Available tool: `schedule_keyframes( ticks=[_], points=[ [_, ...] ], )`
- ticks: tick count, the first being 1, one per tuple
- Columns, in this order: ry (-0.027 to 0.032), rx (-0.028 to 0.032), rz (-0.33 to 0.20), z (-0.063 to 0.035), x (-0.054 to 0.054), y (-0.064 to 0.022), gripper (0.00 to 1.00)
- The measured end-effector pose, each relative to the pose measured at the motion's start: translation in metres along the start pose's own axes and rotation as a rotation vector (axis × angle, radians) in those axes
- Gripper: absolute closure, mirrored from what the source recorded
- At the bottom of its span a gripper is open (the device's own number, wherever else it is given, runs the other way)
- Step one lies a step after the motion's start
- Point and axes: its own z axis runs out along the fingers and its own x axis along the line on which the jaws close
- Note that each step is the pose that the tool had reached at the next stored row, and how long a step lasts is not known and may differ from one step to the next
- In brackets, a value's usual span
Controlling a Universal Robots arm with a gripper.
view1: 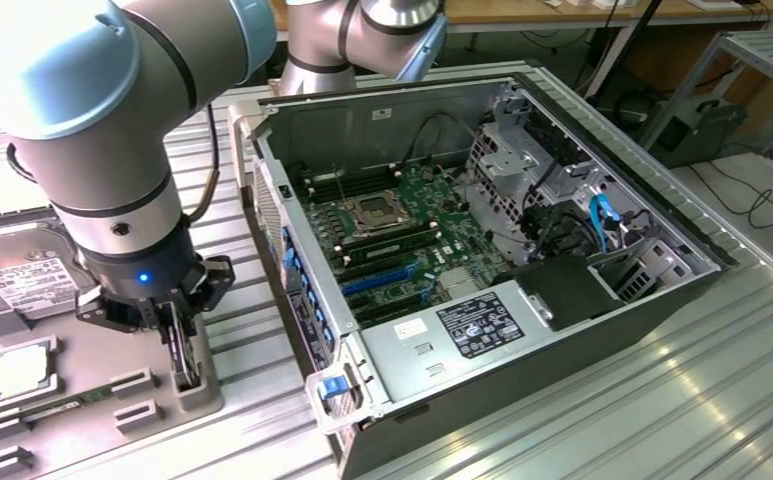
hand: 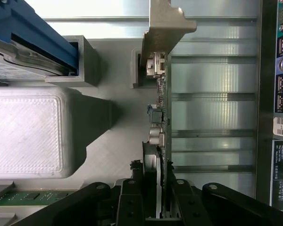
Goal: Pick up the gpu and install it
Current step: 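Pick up the gpu and move the gpu toward the slot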
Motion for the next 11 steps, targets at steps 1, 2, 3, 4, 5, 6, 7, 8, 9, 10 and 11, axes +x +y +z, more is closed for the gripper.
schedule_keyframes(
  ticks=[1, 2, 3, 4, 5, 6, 7, 8, 9, 10, 11],
  points=[
    [0.0001, 0.0, 0.0, 0.0, 0.0, 0.0, 0.72],
    [0.0, 0.0, 0.0, 0.0, 0.0, 0.0, 0.72],
    [-0.0001, 0.0, 0.0, 0.0001, -0.0001, 0.0, 0.72],
    [0.0, 0.0, 0.0, 0.0, -0.0001, 0.0, 0.72],
    [0.0, -0.0001, 0.0, 0.0001, -0.0001, 0.0, 0.72],
    [0.0, -0.0001, 0.0, 0.0, -0.0001, 0.0, 0.72],
    [-0.0001, -0.0001, 0.0, 0.0, -0.0001, 0.0, 0.72],
    [0.0, 0.0, 0.0, 0.0, -0.0001, 0.0, 0.72],
    [0.0, 0.0, 0.0, 0.0, -0.0001, 0.0, 0.72],
    [0.0, 0.0, 0.0, 0.0, -0.0001, 0.0, 0.72],
    [-0.0001, -0.0001, 0.0, 0.0001, -0.0001, 0.0, 0.72]
  ],
)
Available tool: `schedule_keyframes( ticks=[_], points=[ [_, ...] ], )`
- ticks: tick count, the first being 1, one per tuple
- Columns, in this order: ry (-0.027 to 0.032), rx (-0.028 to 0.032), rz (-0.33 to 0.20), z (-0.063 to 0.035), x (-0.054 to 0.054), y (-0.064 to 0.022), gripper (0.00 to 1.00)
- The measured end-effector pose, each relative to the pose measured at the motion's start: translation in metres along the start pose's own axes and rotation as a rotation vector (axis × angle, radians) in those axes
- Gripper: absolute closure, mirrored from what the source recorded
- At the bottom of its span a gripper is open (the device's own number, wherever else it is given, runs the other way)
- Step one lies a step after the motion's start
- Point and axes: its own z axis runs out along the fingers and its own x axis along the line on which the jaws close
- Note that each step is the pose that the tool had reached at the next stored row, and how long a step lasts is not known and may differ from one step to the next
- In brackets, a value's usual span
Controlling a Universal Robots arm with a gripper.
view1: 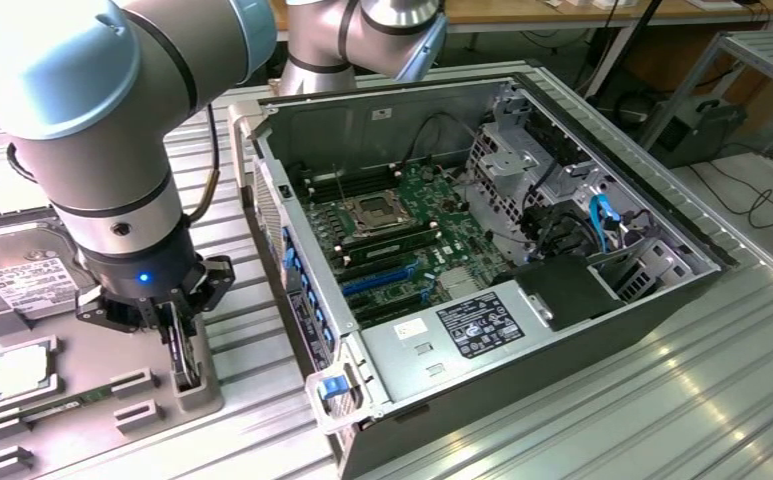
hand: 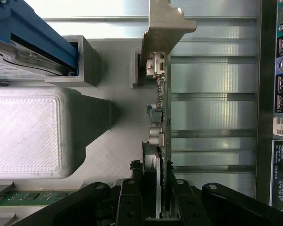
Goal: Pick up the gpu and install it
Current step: 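Pick up the gpu and move the gpu toward the slot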
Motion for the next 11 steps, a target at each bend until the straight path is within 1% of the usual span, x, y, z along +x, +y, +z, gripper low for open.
schedule_keyframes(
  ticks=[2, 5, 11],
  points=[
    [0.0, 0.0, 0.0, -0.0002, 0.0, 0.0, 0.72],
    [0.0002, -0.0004, 0.0, -0.003, 0.0, 0.0001, 0.72],
    [0.001, -0.0004, 0.0, -0.0129, -0.001, 0.0002, 0.72]
  ],
)
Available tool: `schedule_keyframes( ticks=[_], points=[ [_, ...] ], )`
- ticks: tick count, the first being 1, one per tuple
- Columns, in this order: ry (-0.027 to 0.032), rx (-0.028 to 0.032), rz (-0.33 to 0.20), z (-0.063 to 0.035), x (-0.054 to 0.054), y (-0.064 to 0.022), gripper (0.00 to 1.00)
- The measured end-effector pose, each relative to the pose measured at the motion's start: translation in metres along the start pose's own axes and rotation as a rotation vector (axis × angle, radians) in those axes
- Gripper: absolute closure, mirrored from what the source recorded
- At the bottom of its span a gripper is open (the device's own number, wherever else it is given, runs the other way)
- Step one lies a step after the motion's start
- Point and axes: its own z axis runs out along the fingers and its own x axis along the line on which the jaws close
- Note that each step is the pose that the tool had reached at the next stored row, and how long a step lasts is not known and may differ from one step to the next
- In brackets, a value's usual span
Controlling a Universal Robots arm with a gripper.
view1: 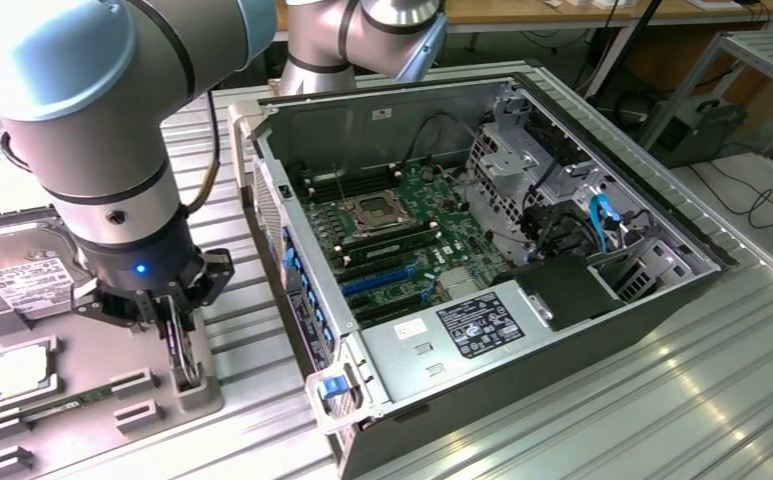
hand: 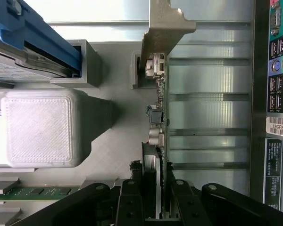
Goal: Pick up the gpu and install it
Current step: 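Pick up the gpu and move the gpu toward the slot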
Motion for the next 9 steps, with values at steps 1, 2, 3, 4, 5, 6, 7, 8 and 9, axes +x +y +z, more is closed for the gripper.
schedule_keyframes(
  ticks=[1, 2, 3, 4, 5, 6, 7, 8, 9],
  points=[
    [0.0002, 0.0, 0.0, -0.0017, 0.0, 0.0, 0.72],
    [0.0004, -0.0003, 0.0, -0.0033, 0.0, 0.0001, 0.72],
    [0.0006, -0.0009, 0.0, -0.0047, 0.0, 0.0001, 0.72],
    [0.0007, -0.0013, 0.0, -0.006, 0.0, 0.0001, 0.72],
    [0.0007, -0.0017, 0.0, -0.0072, 0.0, 0.0001, 0.72],
    [0.0009, -0.002, 0.0, -0.0085, 0.0, 0.0001, 0.72],
    [0.0011, -0.0032, 0.0, -0.0098, 0.0, 0.0001, 0.72],
    [0.0015, -0.004, 0.0, -0.011, 0.0, 0.0001, 0.72],
    [0.0019, -0.0044, 0.0, -0.0124, 0.0, 0.0002, 0.72]
  ],
)
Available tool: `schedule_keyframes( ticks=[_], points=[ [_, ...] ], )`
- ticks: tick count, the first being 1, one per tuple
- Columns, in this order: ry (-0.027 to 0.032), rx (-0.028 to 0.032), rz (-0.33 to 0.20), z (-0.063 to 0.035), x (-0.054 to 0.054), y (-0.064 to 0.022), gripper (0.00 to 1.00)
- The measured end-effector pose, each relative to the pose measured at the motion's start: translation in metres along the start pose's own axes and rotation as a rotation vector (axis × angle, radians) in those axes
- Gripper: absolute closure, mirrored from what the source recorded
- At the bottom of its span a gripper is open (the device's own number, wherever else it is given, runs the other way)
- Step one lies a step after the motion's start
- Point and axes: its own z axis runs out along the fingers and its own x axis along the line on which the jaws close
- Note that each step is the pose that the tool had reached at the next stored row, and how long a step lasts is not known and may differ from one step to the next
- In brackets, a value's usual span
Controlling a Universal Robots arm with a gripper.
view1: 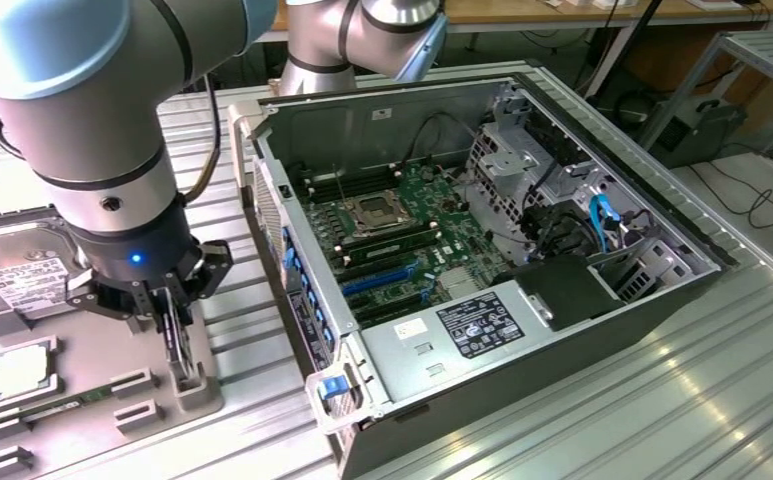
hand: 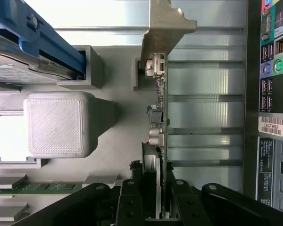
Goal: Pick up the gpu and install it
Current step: 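Pick up the gpu and move the gpu toward the slot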
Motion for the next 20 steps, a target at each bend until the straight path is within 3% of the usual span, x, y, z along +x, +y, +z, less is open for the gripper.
schedule_keyframes(
  ticks=[20],
  points=[
    [0.0011, -0.0029, 0.0, -0.0285, 0.0, 0.0006, 0.72]
  ],
)
